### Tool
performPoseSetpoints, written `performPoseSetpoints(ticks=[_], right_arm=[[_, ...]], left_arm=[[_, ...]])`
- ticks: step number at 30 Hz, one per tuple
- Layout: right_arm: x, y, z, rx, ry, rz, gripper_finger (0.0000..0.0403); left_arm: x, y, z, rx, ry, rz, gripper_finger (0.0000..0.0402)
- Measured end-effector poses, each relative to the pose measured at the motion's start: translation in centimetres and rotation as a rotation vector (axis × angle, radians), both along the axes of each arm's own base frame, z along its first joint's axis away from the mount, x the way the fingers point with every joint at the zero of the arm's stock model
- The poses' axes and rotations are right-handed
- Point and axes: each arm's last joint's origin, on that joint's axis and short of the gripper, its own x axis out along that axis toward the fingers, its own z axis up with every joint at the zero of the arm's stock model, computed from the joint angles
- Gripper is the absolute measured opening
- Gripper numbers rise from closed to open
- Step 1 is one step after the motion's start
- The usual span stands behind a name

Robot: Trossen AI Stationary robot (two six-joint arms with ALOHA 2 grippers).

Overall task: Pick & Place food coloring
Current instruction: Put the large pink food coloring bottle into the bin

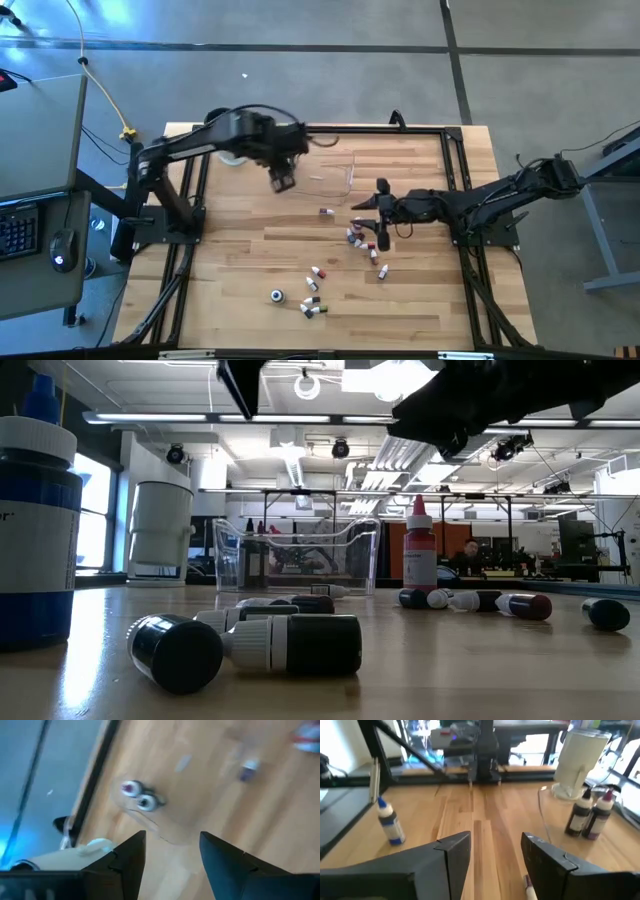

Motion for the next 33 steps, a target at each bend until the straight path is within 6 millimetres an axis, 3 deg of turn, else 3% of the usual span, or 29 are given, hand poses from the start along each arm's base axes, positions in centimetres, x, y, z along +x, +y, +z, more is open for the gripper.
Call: performPoseSetpoints(ticks=[6, 9, 13, 22, 27, 33], right_arm=[[-0.4, -0.2, -1.2, -0.032, 0.127, -0.065, 0.0169], [-0.5, -0.3, -1.6, -0.04, 0.173, -0.077, 0.0169], [-0.6, -0.2, -1.9, -0.015, 0.202, -0.029, 0.0169], [-1.0, -0.2, -3.0, -0.016, 0.315, -0.054, 0.0169], [-0.7, -0.4, -4.2, -0.021, 0.378, -0.11, 0.0169], [-0.1, -0.2, -5.6, -0.004, 0.422, -0.103, 0.0169]], left_arm=[[-4.4, -4.2, 2.7, 0.001, -0.13, -0.064, 0.0173], [-6.9, -5.7, 2.7, 0.033, -0.167, -0.061, 0.0173], [-8.4, -7.8, 0.4, 0.045, -0.238, -0.073, 0.0172], [-8.1, -12.5, -8.4, -0.042, -0.31, -0.201, 0.0172], [-7.8, -13.2, -10.3, -0.058, -0.328, -0.207, 0.0172], [-7.5, -13.3, -10.1, -0.062, -0.373, -0.199, 0.0172]])
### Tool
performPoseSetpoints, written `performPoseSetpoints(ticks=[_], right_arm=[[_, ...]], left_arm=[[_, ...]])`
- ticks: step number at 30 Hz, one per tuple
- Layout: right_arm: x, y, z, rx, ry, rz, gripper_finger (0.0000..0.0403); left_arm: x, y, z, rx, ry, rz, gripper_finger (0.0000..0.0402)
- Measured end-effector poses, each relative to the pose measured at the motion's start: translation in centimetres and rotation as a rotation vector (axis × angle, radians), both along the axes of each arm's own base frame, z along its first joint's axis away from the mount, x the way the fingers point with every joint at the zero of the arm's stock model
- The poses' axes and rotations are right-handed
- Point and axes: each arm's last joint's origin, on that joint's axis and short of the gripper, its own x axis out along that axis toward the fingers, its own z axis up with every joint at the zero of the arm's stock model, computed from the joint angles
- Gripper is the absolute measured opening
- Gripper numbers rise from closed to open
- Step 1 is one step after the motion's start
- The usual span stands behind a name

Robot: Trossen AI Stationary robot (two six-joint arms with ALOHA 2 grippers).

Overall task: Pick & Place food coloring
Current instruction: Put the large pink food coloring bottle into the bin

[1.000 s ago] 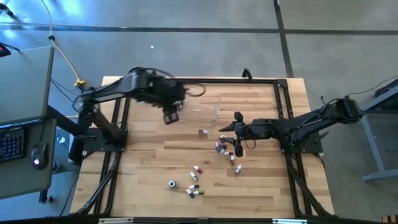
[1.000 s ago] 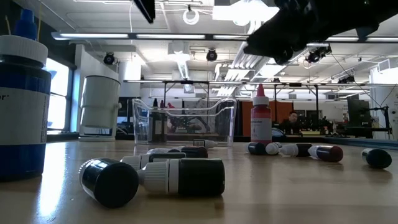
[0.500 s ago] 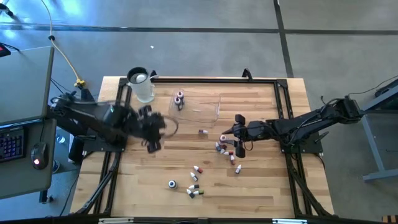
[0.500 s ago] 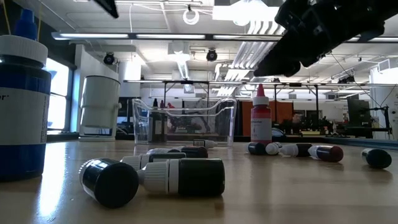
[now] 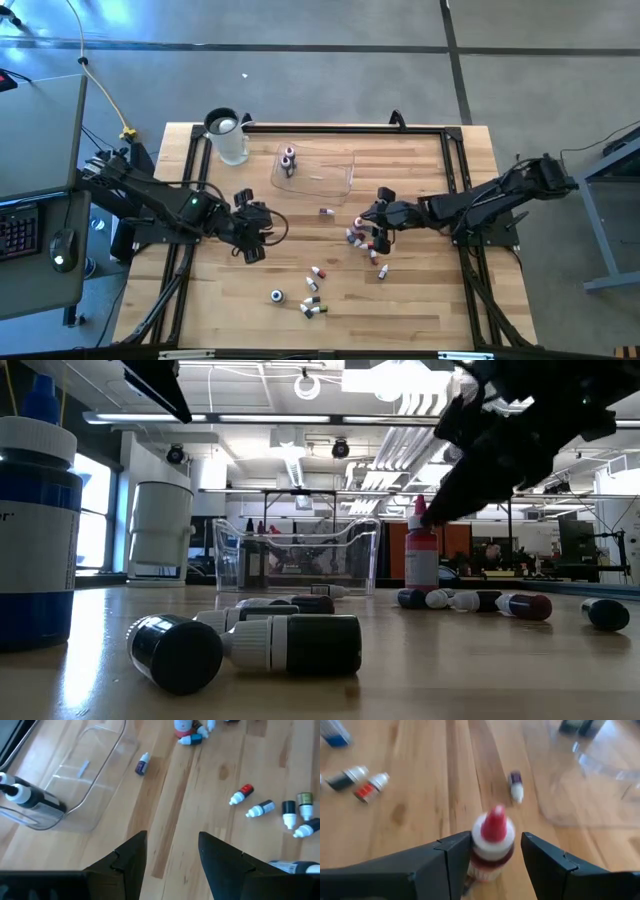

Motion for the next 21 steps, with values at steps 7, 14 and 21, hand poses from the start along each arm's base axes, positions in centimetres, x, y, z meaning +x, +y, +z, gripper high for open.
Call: performPoseSetpoints(ticks=[7, 14, 21], right_arm=[[0.9, 0.1, -1.2, 0.055, -0.008, -0.057, 0.0168], [1.2, 0.1, -1.0, 0.061, -0.05, -0.054, 0.0143], [1.3, 0.2, -0.7, 0.075, -0.082, -0.043, 0.0112]], left_arm=[[0.1, 0.0, 0.1, -0.003, -0.01, -0.001, 0.0172], [0.1, 0.0, 0.1, -0.003, -0.011, -0.002, 0.0172], [0.1, 0.0, 0.1, -0.002, -0.011, -0.003, 0.0172]])
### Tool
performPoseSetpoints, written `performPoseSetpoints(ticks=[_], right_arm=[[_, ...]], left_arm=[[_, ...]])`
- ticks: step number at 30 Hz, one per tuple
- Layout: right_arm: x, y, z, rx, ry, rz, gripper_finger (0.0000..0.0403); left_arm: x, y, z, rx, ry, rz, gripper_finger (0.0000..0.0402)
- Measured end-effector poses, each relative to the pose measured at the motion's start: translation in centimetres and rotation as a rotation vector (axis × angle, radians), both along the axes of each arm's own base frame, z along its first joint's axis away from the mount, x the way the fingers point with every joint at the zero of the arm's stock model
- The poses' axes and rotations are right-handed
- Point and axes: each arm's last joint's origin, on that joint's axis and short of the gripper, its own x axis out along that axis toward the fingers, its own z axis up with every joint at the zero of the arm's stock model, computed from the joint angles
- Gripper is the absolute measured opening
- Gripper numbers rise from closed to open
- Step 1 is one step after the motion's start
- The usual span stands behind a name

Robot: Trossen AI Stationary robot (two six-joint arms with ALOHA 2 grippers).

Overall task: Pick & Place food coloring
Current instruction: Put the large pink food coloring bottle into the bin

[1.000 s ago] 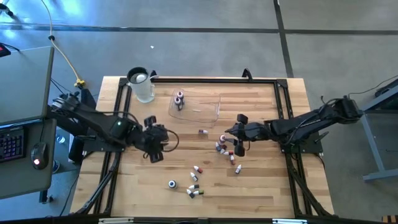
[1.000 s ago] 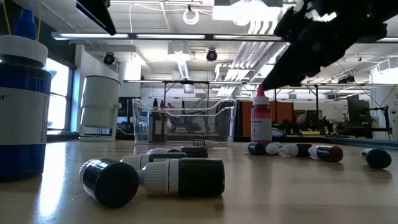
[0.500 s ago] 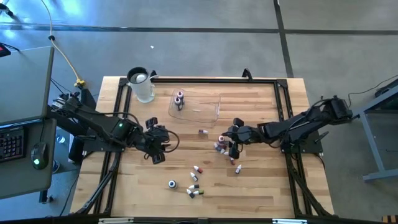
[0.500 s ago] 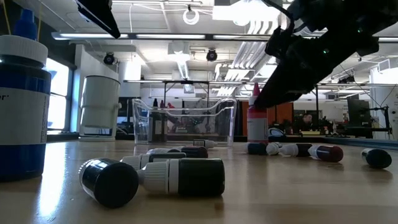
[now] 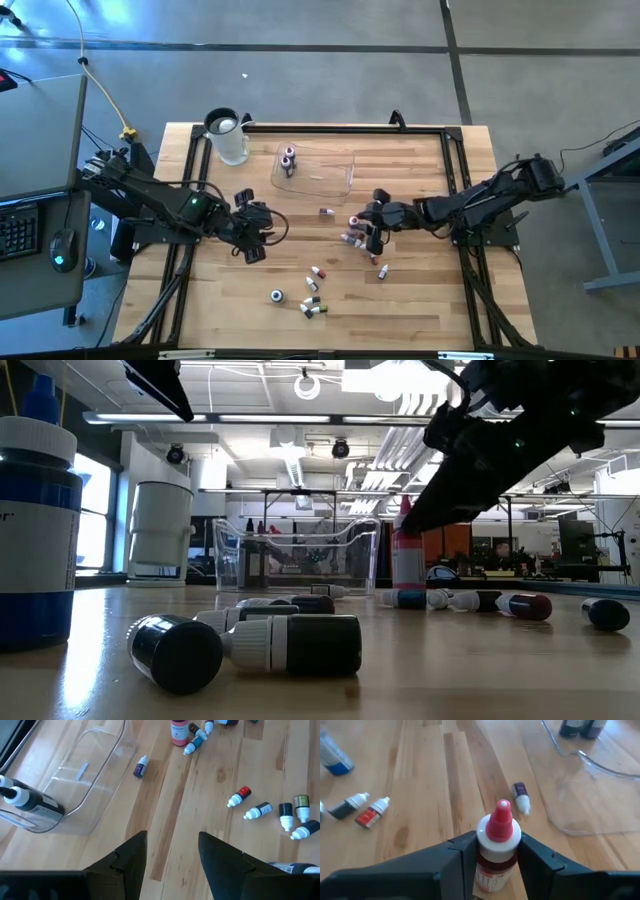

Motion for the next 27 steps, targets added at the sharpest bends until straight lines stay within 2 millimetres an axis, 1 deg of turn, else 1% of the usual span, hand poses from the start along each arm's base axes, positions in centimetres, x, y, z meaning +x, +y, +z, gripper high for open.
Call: performPoseSetpoints(ticks=[2, 7, 10, 13, 16, 19, 21, 22, 24, 27], right_arm=[[0.3, 0.1, 0.4, 0.026, -0.055, 0.024, 0.011], [1.1, 0.5, 2.5, 0.098, -0.282, 0.103, 0.0112], [1.4, 0.5, 3.9, 0.04, -0.42, 0.128, 0.0111], [2.2, 0.2, 5.8, -0.07, -0.525, 0.095, 0.0111], [3.8, -0.6, 8.2, -0.176, -0.518, 0.044, 0.0111], [6.2, -1.5, 10.5, -0.24, -0.444, 0.009, 0.011], [7.8, -2.4, 11.3, -0.259, -0.394, -0.016, 0.011], [8.7, -2.9, 11.5, -0.264, -0.377, -0.031, 0.011], [10.4, -4.2, 11.2, -0.262, -0.355, -0.068, 0.011], [13.0, -6.1, 9.2, -0.247, -0.312, -0.112, 0.0109]], left_arm=[[0.0, 0.0, 0.0, -0.001, -0.006, 0.001, 0.0172], [0.1, 0.0, 0.1, 0.001, -0.011, 0.002, 0.0172], [0.1, 0.0, 0.1, 0.001, -0.012, 0.001, 0.0172], [0.1, 0.0, 0.1, 0.001, -0.012, 0.001, 0.0172], [0.1, 0.0, 0.1, -0.001, -0.016, 0.002, 0.0172], [0.2, 0.0, 0.2, 0.011, -0.036, 0.014, 0.0172], [0.2, 0.1, 0.4, 0.031, -0.047, 0.034, 0.0172], [0.2, 0.1, 0.7, 0.04, -0.057, 0.043, 0.0172], [-0.1, 0.0, 1.5, 0.052, -0.086, 0.053, 0.0172], [-1.3, -0.2, 2.9, 0.074, -0.132, 0.05, 0.0172]])
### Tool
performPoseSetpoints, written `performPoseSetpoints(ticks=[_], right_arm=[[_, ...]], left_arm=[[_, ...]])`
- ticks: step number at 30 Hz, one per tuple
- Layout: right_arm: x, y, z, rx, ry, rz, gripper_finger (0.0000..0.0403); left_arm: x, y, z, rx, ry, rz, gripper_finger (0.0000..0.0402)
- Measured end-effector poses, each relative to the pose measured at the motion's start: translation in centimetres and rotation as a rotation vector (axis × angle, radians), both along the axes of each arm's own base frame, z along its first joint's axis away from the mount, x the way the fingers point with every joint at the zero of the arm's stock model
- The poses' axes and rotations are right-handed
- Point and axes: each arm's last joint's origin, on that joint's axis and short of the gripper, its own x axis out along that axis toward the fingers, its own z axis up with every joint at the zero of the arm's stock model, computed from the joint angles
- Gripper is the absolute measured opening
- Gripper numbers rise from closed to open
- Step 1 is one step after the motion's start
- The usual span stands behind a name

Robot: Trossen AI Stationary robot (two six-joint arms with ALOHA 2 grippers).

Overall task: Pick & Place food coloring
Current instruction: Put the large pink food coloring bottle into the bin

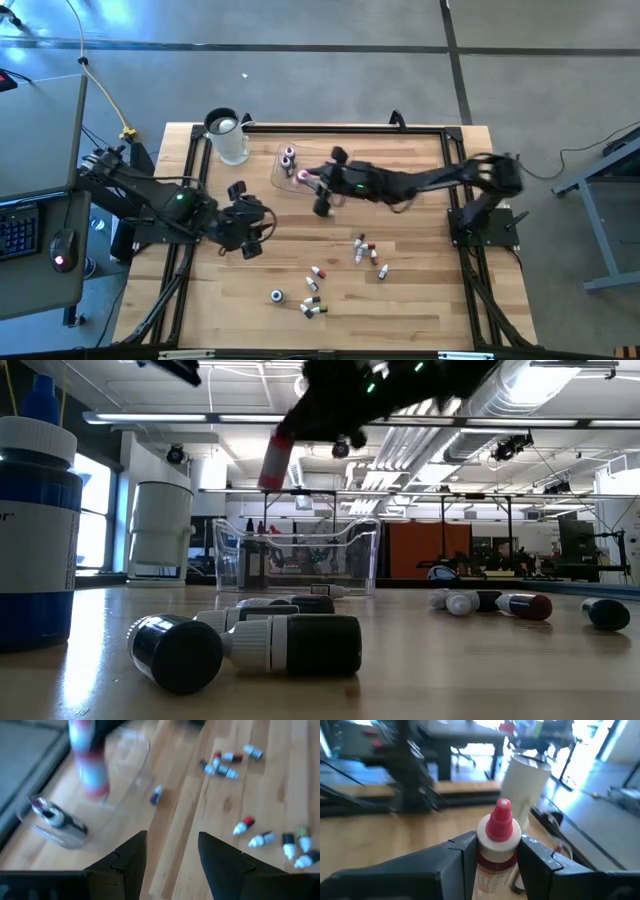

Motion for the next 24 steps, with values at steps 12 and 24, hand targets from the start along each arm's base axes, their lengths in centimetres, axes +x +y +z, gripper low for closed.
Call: performPoseSetpoints(ticks=[12, 24], right_arm=[[6.9, -5.6, -6.7, 0.058, 0.078, -0.059, 0.0109], [7.9, -6.3, -8.8, 0.104, 0.194, -0.116, 0.0118]], left_arm=[[-3.2, 0.2, -0.3, 0.068, 0.038, 0.138, 0.0172], [-3.2, 0.2, -0.6, 0.068, 0.052, 0.138, 0.0172]])
